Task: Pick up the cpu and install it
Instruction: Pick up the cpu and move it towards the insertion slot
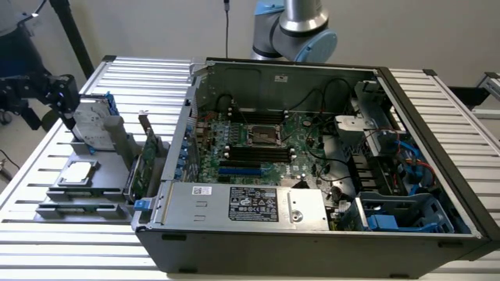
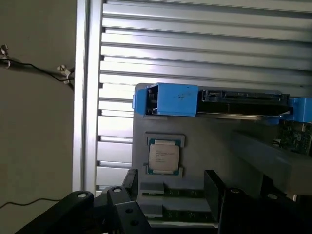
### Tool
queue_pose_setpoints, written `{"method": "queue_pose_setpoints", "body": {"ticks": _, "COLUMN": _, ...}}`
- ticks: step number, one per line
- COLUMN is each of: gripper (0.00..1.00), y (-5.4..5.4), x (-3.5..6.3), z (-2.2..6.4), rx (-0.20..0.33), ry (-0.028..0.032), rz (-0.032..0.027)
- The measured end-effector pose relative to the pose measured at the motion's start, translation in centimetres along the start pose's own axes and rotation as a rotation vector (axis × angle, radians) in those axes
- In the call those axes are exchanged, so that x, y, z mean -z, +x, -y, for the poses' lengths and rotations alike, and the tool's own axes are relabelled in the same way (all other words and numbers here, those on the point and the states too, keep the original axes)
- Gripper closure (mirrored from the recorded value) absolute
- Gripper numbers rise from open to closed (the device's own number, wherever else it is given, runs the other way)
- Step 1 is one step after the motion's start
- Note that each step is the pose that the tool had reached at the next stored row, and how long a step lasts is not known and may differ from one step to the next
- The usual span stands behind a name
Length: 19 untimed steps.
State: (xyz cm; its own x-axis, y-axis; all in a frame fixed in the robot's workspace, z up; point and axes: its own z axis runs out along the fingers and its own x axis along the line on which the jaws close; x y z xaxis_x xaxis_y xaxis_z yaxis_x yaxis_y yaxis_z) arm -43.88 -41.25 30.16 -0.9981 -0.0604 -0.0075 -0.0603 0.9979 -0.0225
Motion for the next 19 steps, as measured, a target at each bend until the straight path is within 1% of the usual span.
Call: {"method": "queue_pose_setpoints", "body": {"ticks": 19, "gripper": 0.35, "y": 0.2, "x": -3.46, "z": -0.09, "rx": 0.007, "ry": -0.0002, "rz": 0.0003}}
